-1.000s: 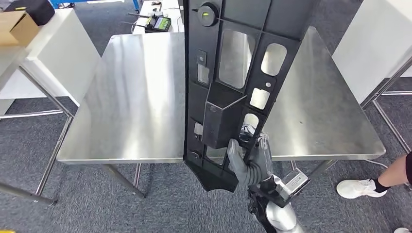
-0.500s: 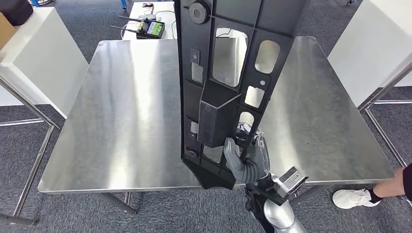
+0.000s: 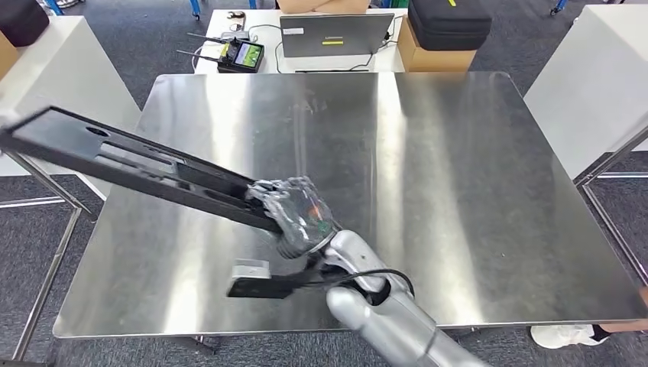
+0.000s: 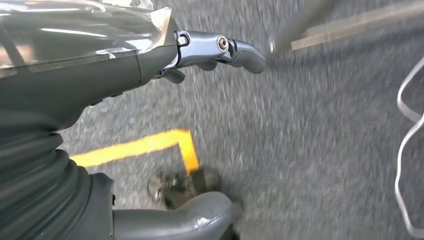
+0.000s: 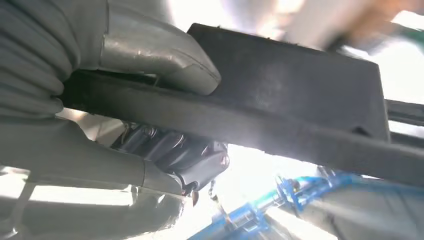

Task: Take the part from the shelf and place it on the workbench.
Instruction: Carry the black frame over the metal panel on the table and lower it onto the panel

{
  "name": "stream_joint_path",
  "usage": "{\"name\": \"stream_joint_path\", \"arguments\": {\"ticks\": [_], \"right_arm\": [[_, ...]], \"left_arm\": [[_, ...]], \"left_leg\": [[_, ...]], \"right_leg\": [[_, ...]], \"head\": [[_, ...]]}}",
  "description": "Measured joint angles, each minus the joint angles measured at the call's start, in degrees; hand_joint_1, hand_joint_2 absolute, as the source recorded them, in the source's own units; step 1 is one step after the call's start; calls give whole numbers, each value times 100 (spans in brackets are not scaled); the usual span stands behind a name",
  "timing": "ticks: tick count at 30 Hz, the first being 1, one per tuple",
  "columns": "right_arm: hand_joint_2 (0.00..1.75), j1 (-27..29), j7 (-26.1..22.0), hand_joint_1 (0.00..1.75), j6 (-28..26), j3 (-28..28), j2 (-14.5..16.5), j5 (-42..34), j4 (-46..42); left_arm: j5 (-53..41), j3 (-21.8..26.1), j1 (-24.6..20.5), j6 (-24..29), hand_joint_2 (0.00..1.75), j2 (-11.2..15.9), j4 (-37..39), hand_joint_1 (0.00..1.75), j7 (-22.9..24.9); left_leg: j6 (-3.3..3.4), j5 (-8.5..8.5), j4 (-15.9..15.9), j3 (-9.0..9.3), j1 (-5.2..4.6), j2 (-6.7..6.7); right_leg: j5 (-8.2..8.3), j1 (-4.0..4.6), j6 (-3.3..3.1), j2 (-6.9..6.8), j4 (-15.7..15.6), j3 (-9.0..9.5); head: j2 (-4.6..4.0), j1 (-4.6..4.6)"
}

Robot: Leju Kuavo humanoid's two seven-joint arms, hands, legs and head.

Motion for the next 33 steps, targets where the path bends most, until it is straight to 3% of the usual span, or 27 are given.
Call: {"name": "stream_joint_path", "arguments": {"ticks": [4, 9, 16, 21, 25, 29, 33], "right_arm": [[175, -1010, 744, 175, 182, 629, 679, 1594, 1874], [175, -1757, 1310, 175, 451, 1014, 1188, 2271, 3819], [175, -2362, 2328, 175, 1318, 1097, 1184, 2683, 5490], [175, -2508, 2591, 175, 1557, 1052, 1028, 2599, 5945], [0, -2561, 2672, 0, 1581, 989, 988, 2481, 6097], [0, -2567, 2731, 0, 1592, 842, 964, 2423, 6203], [0, -2562, 2766, 0, 1549, 759, 969, 2418, 6247]], "left_arm": [[-24, 3, -112, -15, 175, -29, -5, 0, 133], [-16, 11, -156, -19, 175, -26, -33, 0, 239], [-10, 31, -160, -40, 175, -33, -34, 0, 394], [-6, 38, -157, -118, 175, -34, -35, 0, 435], [-11, 39, -159, -135, 175, -34, -35, 0, 451], [-26, 39, -159, -137, 175, -34, -35, 0, 482], [-33, 39, -175, -74, 0, -34, -40, 0, 493]], "left_leg": [[-38, -26, -28, 30, 7, -6], [-48, -36, -33, 40, 7, -11], [-54, -22, -31, 49, 2, -1], [-54, -20, -30, 58, -1, 6], [-54, -20, -30, 60, -4, 9], [-53, -20, -30, 57, -6, 12], [-53, -20, -30, 58, -8, 19]], "right_leg": [[-12, 4, -17, 2, -20, 10], [-18, 3, -33, 0, -28, 16], [12, 2, -69, 1, -30, 23], [12, -1, -68, 3, -30, 31], [12, -2, -68, 6, -30, 31], [12, -4, -68, 8, -30, 31], [12, -6, -67, 13, -30, 31]], "head": [[0, 1], [0, 2], [0, 3], [0, 4], [0, 3], [0, 4], [0, 4]]}}
